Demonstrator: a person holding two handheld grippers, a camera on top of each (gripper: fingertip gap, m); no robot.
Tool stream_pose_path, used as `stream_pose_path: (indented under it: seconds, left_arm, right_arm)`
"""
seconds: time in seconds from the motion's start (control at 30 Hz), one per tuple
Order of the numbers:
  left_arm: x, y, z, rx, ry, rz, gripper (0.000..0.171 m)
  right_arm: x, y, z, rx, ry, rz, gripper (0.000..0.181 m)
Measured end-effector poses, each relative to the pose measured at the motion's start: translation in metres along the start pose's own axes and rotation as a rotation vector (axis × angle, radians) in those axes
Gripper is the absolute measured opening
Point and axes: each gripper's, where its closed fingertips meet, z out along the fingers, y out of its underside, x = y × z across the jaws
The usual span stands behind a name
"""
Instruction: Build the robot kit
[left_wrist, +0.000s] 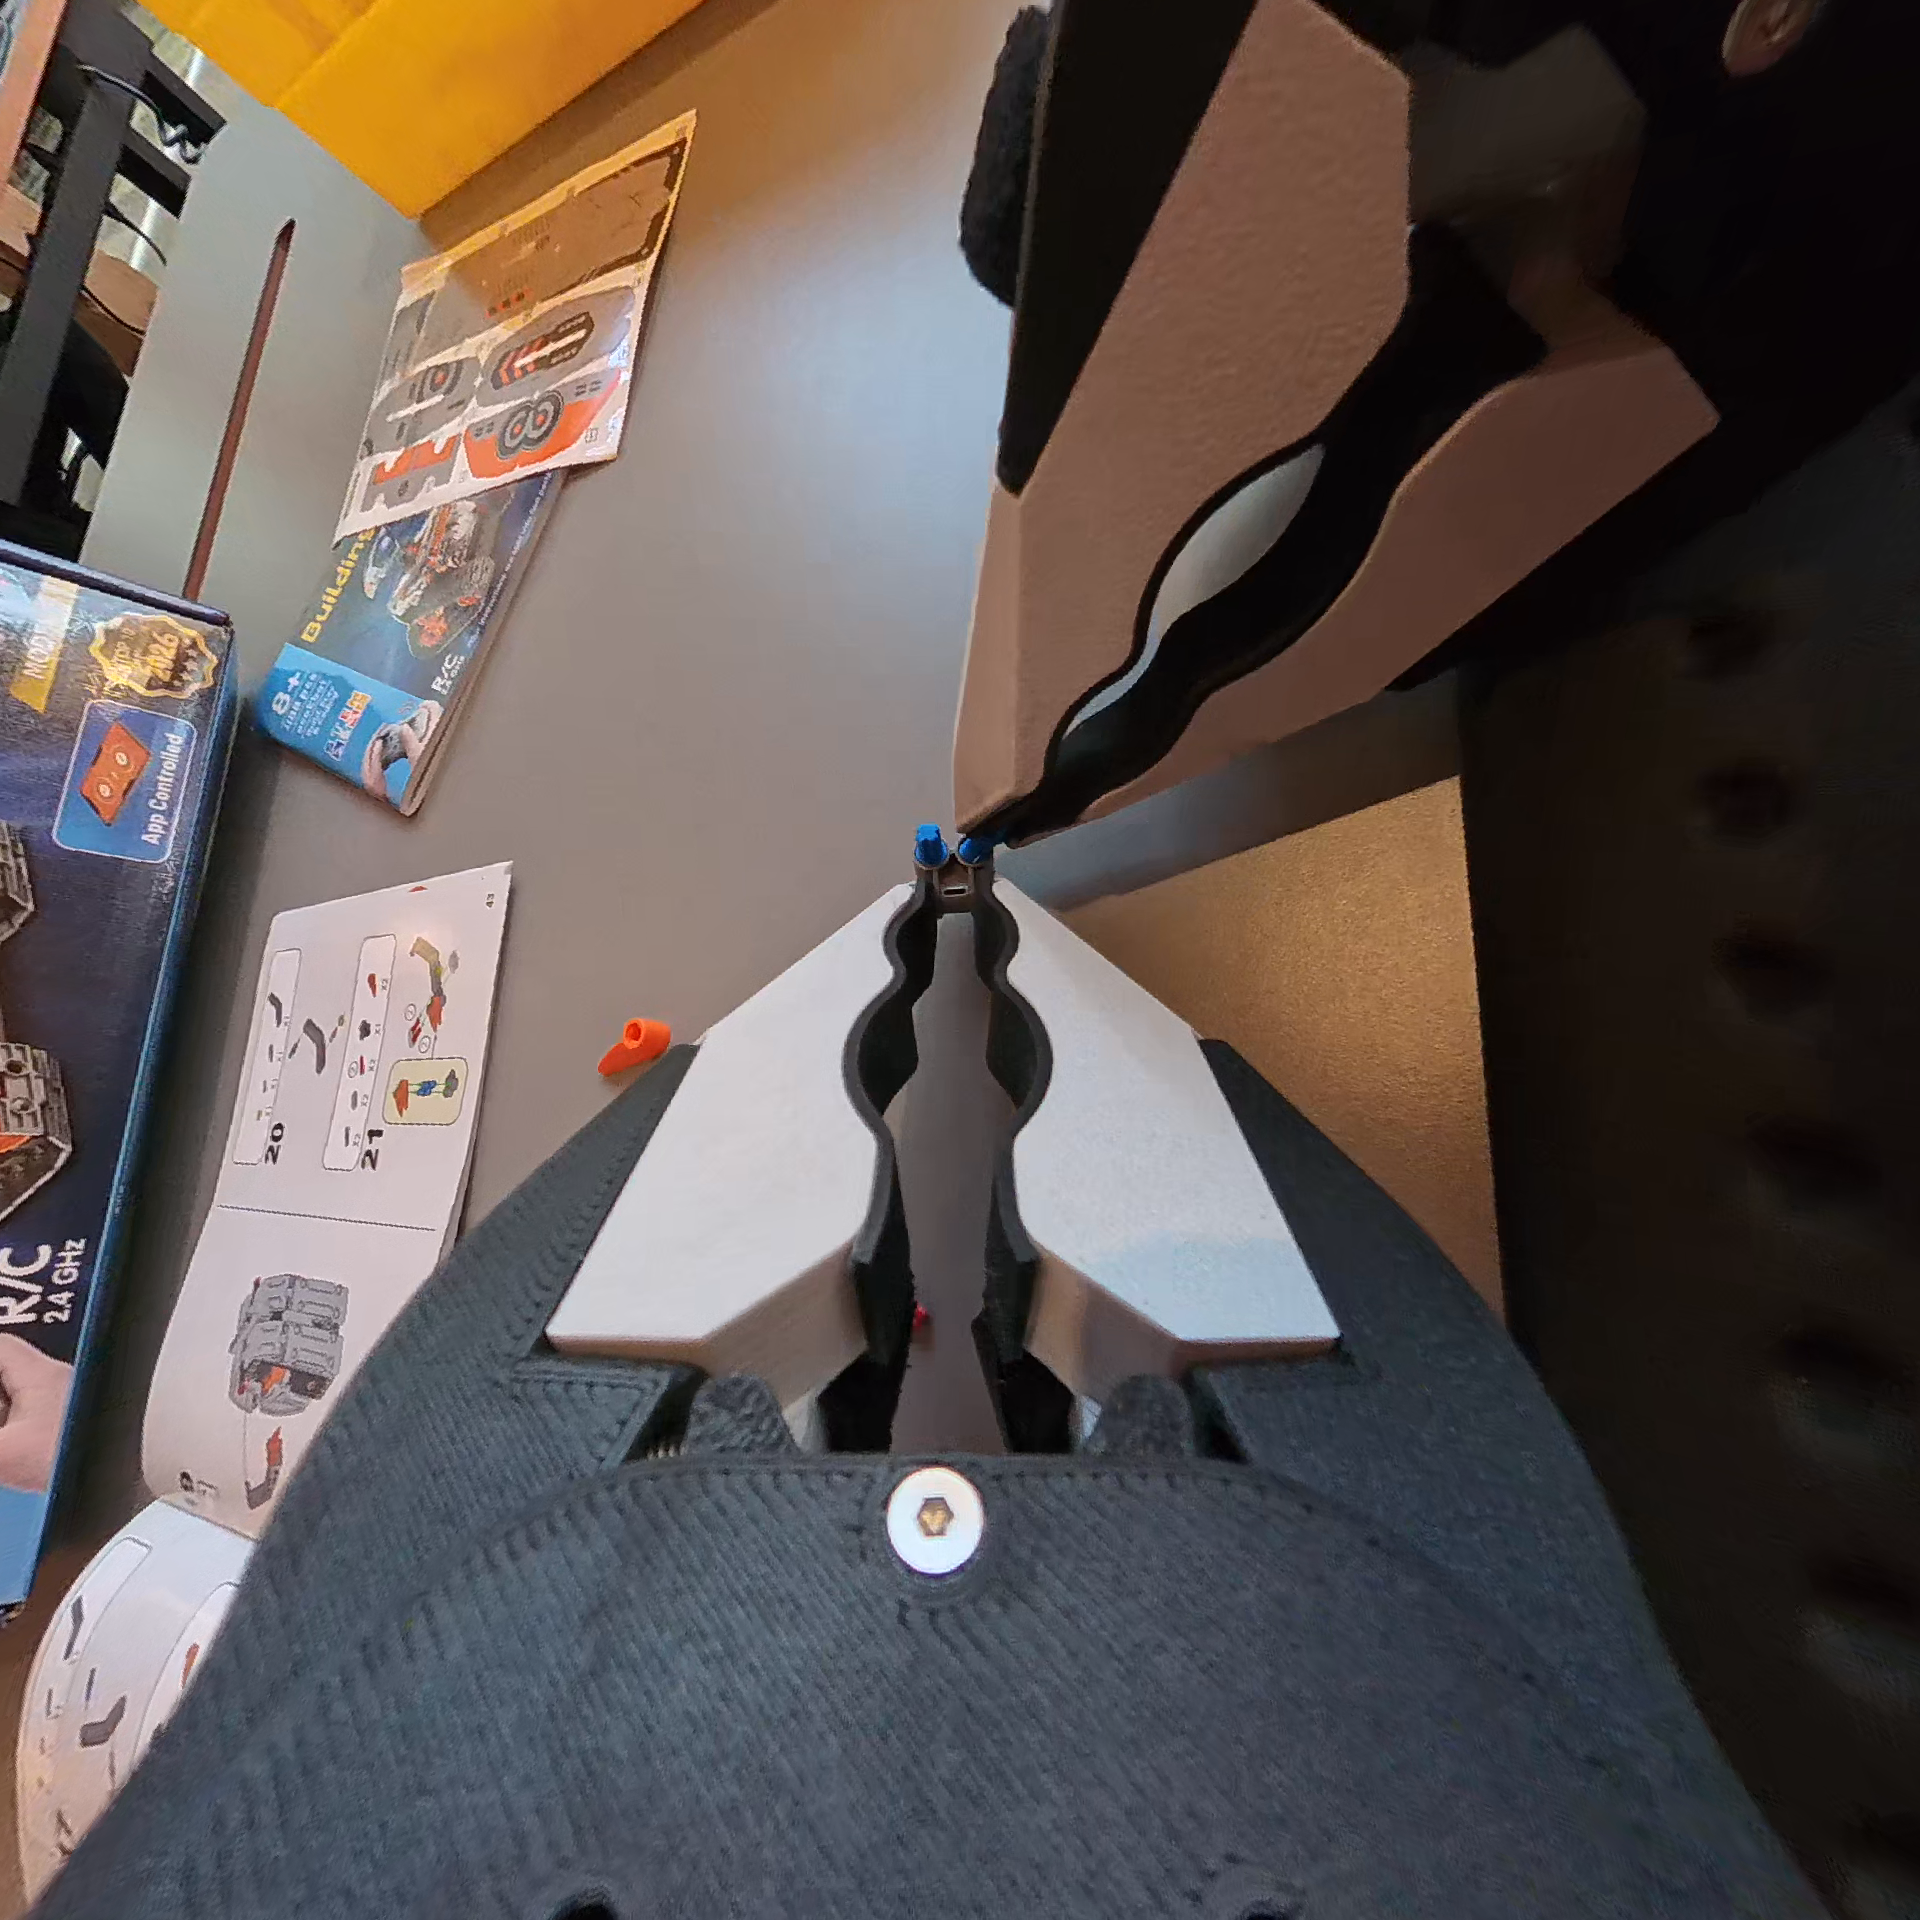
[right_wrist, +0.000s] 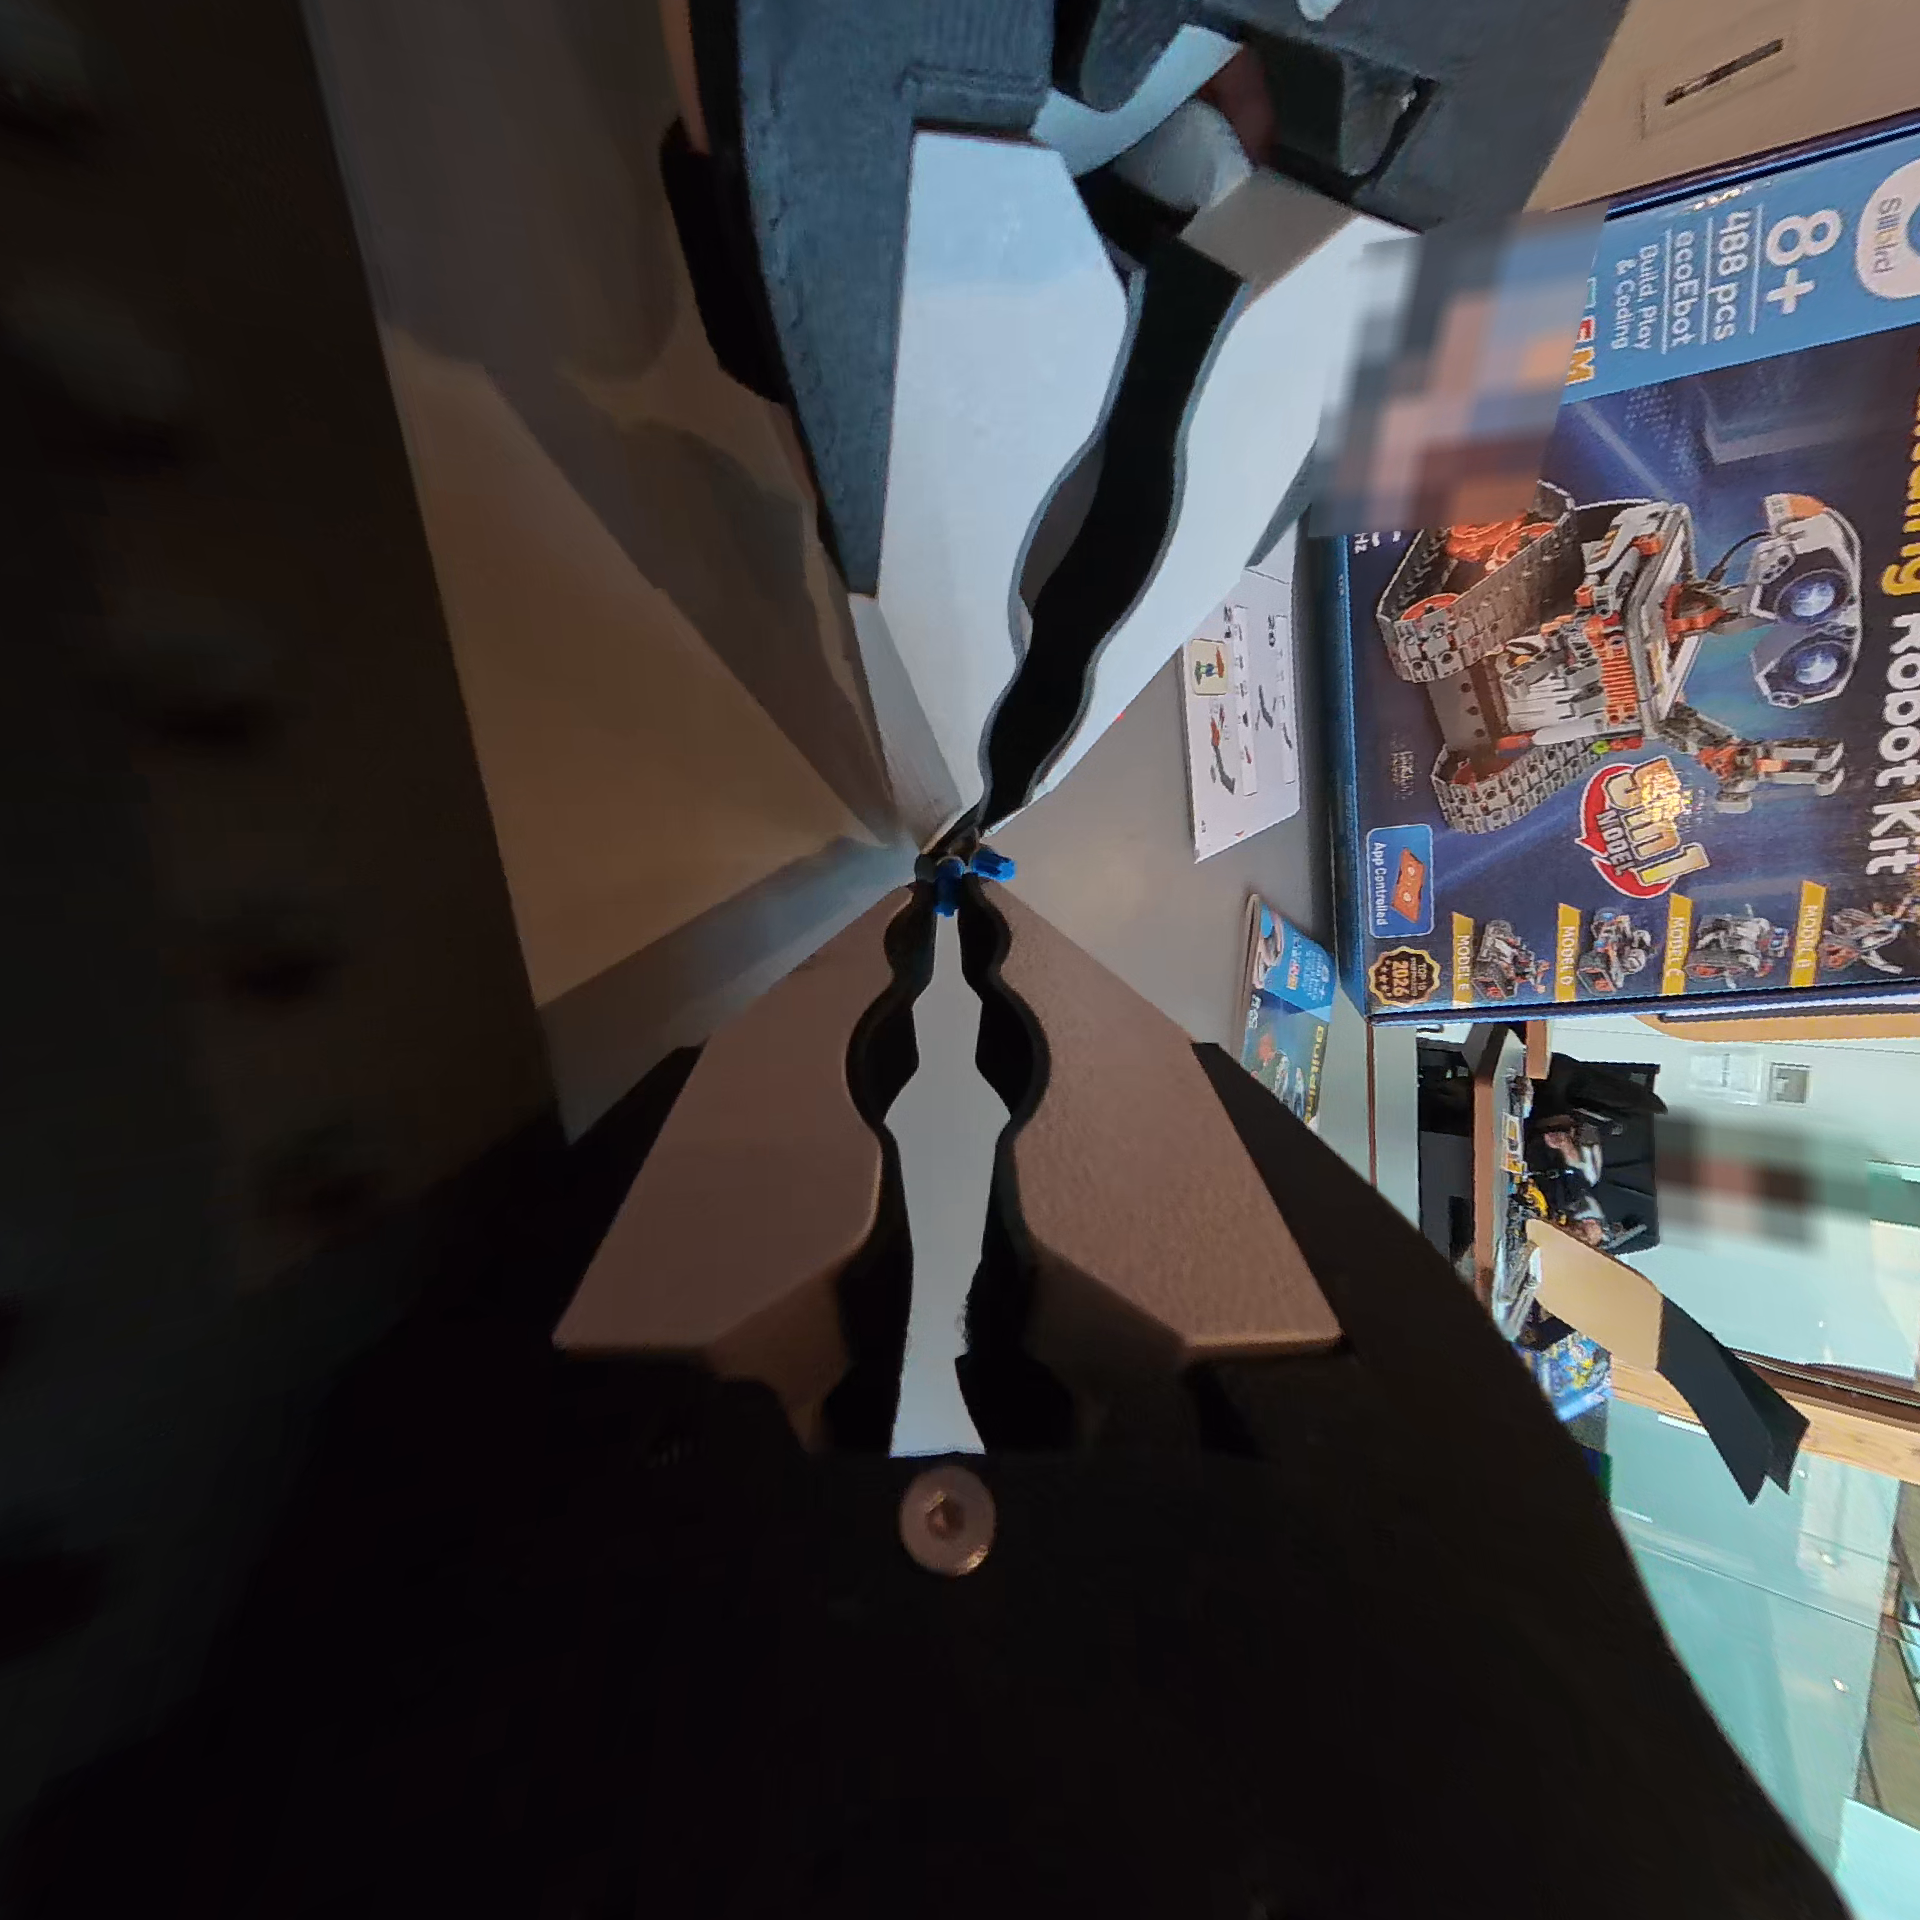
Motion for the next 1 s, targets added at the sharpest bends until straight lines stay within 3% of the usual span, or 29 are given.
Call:
stream_pose_path:
  seconds: [0.03, 1.0]
  left_arm:
    - [0.0005, -0.0001, 0.0002, 0.0, 0.002, 0.0, 0.005]
    - [-0.0012, 0.0014, 0.002, -0.01, -0.024, 0.039, 0.005]
  right_arm:
    - [-0.001, 0.0004, 0.0002, -0.003, -0.015, 0.008, 0.004]
    - [-0.0044, 0.0026, 0.0061, 0.017, -0.255, 0.116, 0.005]
